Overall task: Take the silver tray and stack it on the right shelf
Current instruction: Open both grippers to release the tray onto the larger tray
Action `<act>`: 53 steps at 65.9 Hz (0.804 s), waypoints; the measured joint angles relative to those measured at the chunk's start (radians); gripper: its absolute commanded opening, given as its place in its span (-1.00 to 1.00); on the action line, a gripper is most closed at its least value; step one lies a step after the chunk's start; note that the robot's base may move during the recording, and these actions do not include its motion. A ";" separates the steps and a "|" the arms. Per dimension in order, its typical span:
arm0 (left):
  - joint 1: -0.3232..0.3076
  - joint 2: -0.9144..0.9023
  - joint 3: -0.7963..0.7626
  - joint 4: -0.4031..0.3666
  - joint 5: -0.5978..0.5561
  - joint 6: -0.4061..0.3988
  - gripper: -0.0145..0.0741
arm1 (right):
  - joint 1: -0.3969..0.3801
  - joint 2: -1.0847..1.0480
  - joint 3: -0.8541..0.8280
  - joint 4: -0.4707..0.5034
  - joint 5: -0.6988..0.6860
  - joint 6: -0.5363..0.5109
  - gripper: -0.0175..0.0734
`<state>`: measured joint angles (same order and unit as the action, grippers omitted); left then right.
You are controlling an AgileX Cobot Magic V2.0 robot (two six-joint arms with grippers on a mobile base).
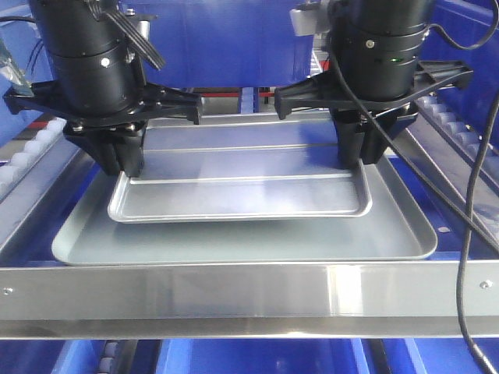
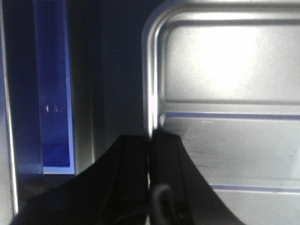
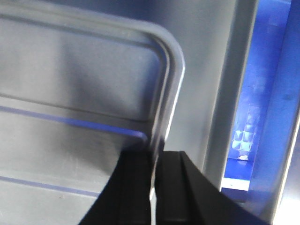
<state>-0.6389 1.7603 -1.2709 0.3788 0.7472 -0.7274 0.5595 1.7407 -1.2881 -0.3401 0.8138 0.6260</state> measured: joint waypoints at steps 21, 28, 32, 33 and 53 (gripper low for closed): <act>0.004 0.002 0.000 0.021 -0.005 0.019 -0.20 | 0.000 0.002 -0.002 -0.022 0.006 -0.020 0.42; 0.004 0.002 0.000 0.022 -0.005 0.023 0.18 | 0.000 0.002 -0.002 -0.022 0.016 -0.022 0.46; 0.004 0.002 0.000 0.022 -0.003 0.025 0.31 | 0.000 0.002 -0.002 -0.022 0.020 -0.022 0.46; 0.004 0.002 0.000 0.022 -0.001 0.025 0.33 | 0.000 0.002 -0.002 -0.022 0.020 -0.022 0.46; 0.004 0.002 -0.063 0.017 0.134 0.054 0.37 | 0.000 -0.013 -0.002 -0.022 0.024 -0.025 0.43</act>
<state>-0.6347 1.7625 -1.3344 0.3955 0.8814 -0.6733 0.5595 1.7275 -1.2905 -0.3626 0.8373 0.6014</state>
